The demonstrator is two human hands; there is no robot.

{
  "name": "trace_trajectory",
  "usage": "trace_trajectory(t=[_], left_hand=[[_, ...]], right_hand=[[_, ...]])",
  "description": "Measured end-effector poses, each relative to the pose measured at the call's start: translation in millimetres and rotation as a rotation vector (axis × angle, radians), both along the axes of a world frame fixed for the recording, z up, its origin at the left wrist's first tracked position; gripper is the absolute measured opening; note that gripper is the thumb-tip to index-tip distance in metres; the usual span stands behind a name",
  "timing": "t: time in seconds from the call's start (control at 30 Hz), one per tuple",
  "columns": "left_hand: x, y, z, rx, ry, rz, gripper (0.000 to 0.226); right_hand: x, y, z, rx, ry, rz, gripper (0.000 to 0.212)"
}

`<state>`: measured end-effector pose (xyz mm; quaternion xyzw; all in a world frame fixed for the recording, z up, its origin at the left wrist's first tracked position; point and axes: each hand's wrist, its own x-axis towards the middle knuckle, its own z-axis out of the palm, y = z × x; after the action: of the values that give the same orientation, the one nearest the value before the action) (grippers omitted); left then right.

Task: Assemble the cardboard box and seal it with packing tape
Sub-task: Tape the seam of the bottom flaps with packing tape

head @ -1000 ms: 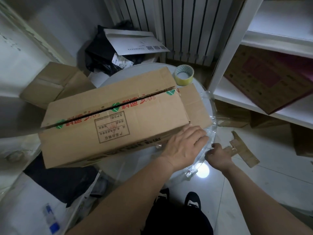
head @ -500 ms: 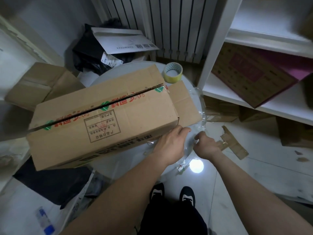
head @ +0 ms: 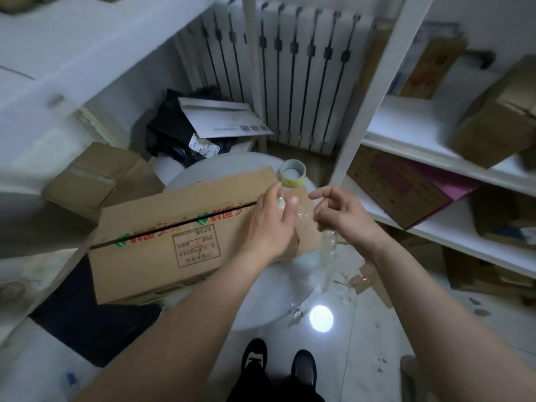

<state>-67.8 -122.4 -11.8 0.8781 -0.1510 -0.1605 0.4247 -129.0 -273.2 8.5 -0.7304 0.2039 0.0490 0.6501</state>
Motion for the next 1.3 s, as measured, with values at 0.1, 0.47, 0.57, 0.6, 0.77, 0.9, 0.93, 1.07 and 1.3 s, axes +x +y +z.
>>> trace_trajectory(t=[0.1,0.47,0.57,0.6,0.77,0.9,0.93,1.07,1.3], left_hand=[[13,10,49,-0.159,0.543,0.097,0.071],[9,12,106,-0.366,0.545,0.006,0.006],[9,6,123,-0.597,0.531,0.016,0.017],[8,4,128,-0.627,0.535,-0.003,0.034],[8,5,125,-0.508,0.568,-0.253,0.076],[1,6,117,-0.357,0.475,-0.418,0.044],[-2,6,116,-0.389,0.471,-0.416,0.036],[-7,3,125,-0.584,0.569,-0.333,0.007],[2,10,151,-0.51,0.538,-0.407,0.01]], right_hand=[[5,5,33,-0.084,-0.045,0.087,0.031],[-5,10,92,-0.144,-0.144,-0.005,0.029],[-4,4,122,-0.113,-0.259,-0.067,0.027],[-3,2,131,-0.107,-0.271,-0.063,0.026],[1,0,151,0.048,-0.315,-0.139,0.027],[5,4,163,0.174,-0.381,-0.231,0.03],[6,6,165,0.175,-0.387,-0.236,0.031],[13,6,163,0.146,-0.385,-0.289,0.035],[6,-18,132,-0.132,-0.234,-0.3,0.034]])
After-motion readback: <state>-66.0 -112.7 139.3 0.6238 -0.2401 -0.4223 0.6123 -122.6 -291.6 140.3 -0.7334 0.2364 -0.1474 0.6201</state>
